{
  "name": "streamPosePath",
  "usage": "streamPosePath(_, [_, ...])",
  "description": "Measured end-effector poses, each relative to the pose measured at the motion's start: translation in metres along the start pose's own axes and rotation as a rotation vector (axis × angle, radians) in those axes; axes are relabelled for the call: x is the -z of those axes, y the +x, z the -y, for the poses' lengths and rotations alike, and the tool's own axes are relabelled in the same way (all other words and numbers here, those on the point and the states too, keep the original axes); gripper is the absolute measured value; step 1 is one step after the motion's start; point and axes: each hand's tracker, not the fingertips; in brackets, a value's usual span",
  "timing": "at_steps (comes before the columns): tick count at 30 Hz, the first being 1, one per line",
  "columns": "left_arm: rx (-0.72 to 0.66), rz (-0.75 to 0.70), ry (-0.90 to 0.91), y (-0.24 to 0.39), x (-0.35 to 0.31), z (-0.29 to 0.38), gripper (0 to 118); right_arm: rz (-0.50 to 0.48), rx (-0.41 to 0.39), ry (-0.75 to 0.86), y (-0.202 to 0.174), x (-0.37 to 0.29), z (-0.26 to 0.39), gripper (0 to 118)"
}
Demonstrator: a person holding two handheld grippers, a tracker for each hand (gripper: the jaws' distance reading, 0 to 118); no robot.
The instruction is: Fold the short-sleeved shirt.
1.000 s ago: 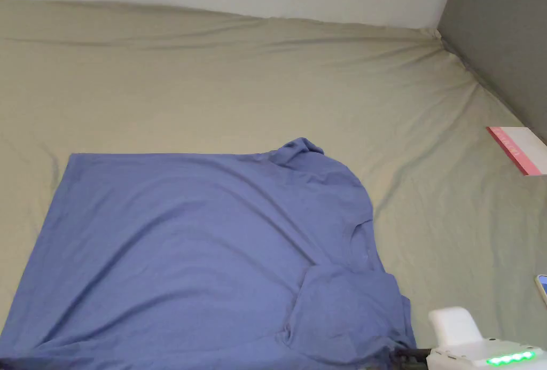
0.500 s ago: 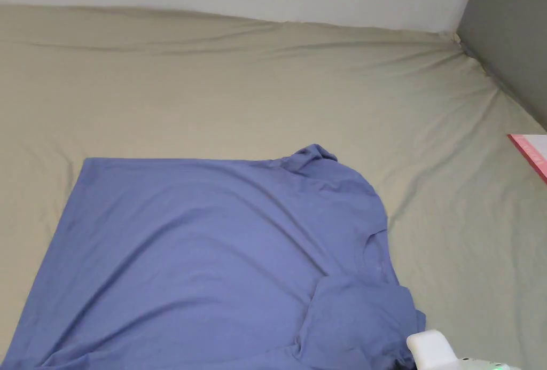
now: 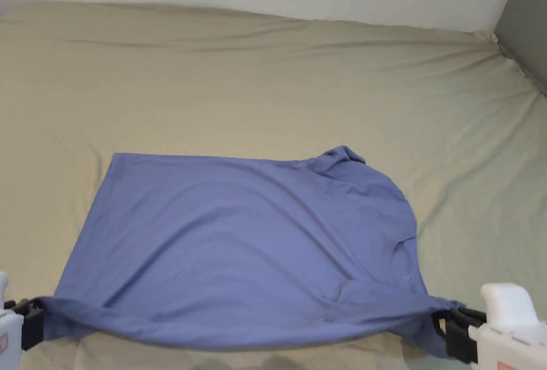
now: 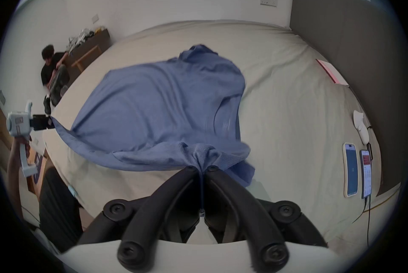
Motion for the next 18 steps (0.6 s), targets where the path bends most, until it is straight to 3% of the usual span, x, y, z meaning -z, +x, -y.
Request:
streamPosePath(4, [0.011,-0.005,-0.008,-0.002,0.023,-0.028,2,0.053,-0.017,-0.003,0.0,0.025,-0.031,3])
streamPosePath(9, [0.037,-0.005,-0.076,-0.004,0.071,-0.05,2,0.109,-0.023,-0.122,0.005,0.082,-0.053,3])
streamPosePath(18, [0.162,-0.022,-0.222,0.013,0.159,-0.066,2,0.162,-0.053,-0.282,0.013,0.162,-0.054,3])
